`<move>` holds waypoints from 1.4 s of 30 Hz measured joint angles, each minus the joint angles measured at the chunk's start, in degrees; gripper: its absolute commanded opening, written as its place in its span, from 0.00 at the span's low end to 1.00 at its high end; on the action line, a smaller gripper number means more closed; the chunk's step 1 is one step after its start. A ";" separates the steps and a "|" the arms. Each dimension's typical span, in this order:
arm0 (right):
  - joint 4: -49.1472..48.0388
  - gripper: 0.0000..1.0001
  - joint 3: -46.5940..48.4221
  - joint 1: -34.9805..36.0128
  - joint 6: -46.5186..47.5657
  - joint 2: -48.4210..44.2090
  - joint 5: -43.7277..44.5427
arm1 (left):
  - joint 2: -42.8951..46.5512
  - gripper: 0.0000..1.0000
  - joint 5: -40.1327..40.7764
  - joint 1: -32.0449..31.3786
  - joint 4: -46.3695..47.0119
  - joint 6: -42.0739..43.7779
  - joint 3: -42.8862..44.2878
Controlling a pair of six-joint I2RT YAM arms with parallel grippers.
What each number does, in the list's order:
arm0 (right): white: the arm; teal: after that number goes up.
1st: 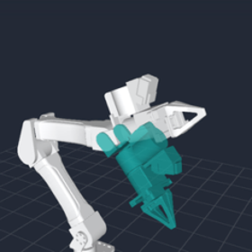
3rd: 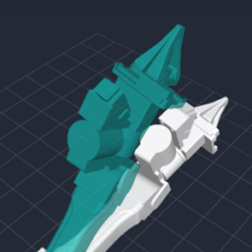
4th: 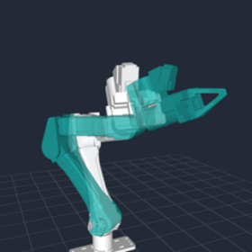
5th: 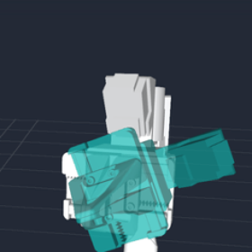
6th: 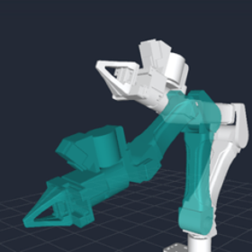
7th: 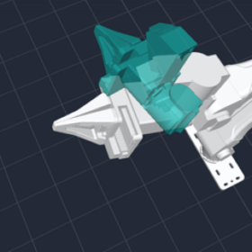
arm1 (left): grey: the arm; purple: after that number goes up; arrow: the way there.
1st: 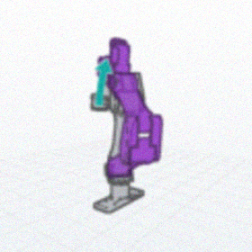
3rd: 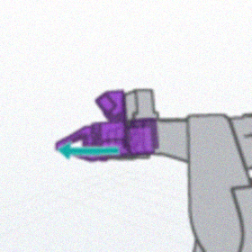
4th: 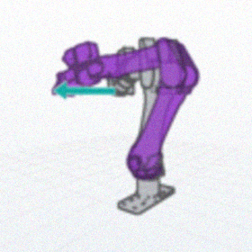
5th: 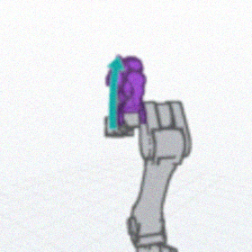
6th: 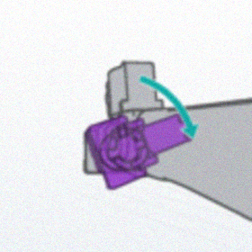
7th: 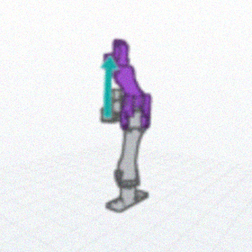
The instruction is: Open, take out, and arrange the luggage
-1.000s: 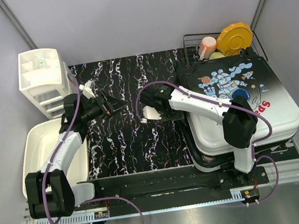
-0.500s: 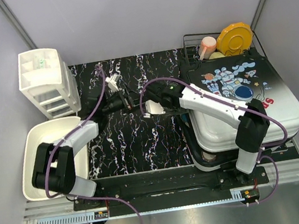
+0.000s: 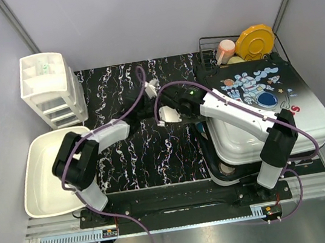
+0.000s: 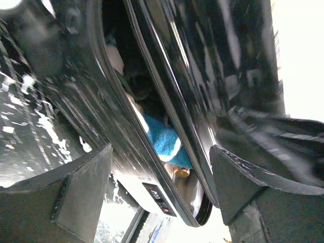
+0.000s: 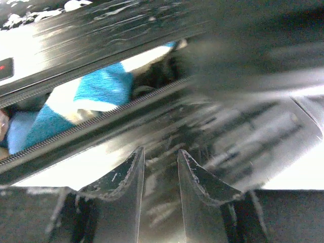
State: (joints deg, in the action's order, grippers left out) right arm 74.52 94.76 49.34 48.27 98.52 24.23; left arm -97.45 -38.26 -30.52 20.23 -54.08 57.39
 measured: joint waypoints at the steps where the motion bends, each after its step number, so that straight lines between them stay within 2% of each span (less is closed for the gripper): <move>1: -0.52 0.38 0.63 -0.24 -0.13 0.00 0.35 | -0.96 0.77 -0.33 -1.16 0.15 0.00 0.17; 5: -2.89 0.38 3.65 -1.84 -0.17 -0.63 1.81 | -2.32 0.63 -2.58 -4.68 2.56 -1.97 -1.11; 8: -3.43 0.39 4.52 -2.62 -0.15 -2.19 2.25 | -1.29 0.57 -4.00 -4.44 7.23 -4.57 -3.87; 9: -3.56 0.39 4.61 -2.84 -0.17 -2.67 2.27 | -0.85 0.49 -4.35 -4.17 8.44 -5.46 -4.55; 11: -3.76 0.39 4.61 -3.15 -0.20 -3.56 2.25 | 0.04 0.43 -4.74 -3.78 10.23 -7.04 -5.05; 12: -3.85 0.39 4.61 -3.28 -0.22 -3.87 2.25 | 0.39 0.32 -4.76 -3.63 10.84 -7.76 -5.05; 13: -3.91 0.39 4.61 -3.37 -0.26 -4.09 2.23 | 0.76 0.27 -4.76 -3.61 11.69 -8.26 -5.05; 19: -4.17 0.39 5.60 -3.67 -0.72 -4.50 2.21 | 0.44 0.18 -3.72 -5.73 9.73 -8.76 -1.70; 25: -0.76 0.39 5.97 -6.49 -1.11 -6.19 7.91 | -3.65 0.14 -1.53 -9.49 5.40 -8.35 2.16; 28: -0.24 0.40 5.95 -6.75 -1.42 -6.73 9.01 | -5.51 0.13 -0.02 -9.22 3.30 -8.37 2.16; 29: -0.15 0.45 5.95 -6.75 -1.53 -6.80 9.18 | -5.81 0.14 0.63 -8.96 2.21 -8.31 2.14; 34: 1.07 0.57 7.48 -6.75 -2.56 -6.71 7.76 | -5.90 0.15 4.33 -8.13 -2.25 -6.69 2.12; 36: 1.86 0.60 10.34 -6.67 -3.17 -6.49 5.88 | -5.84 0.19 4.76 -8.09 -2.78 -6.23 2.38; 38: 1.92 0.61 14.56 -6.29 -3.96 -6.03 3.50 | -5.84 0.25 5.18 -8.20 -3.67 -5.70 3.04; 39: 2.05 0.61 16.96 -5.99 -4.44 -5.68 1.84 | -5.84 0.36 5.38 -8.24 -4.20 -5.44 3.41; 42: 1.73 0.61 22.64 -4.68 -5.77 -4.31 -3.63 | -5.66 0.52 5.64 -8.33 -5.29 -5.07 4.74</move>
State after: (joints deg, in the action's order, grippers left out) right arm 76.25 117.40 44.66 42.50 94.21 20.60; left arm -103.11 -32.62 -38.85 14.94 -59.16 62.13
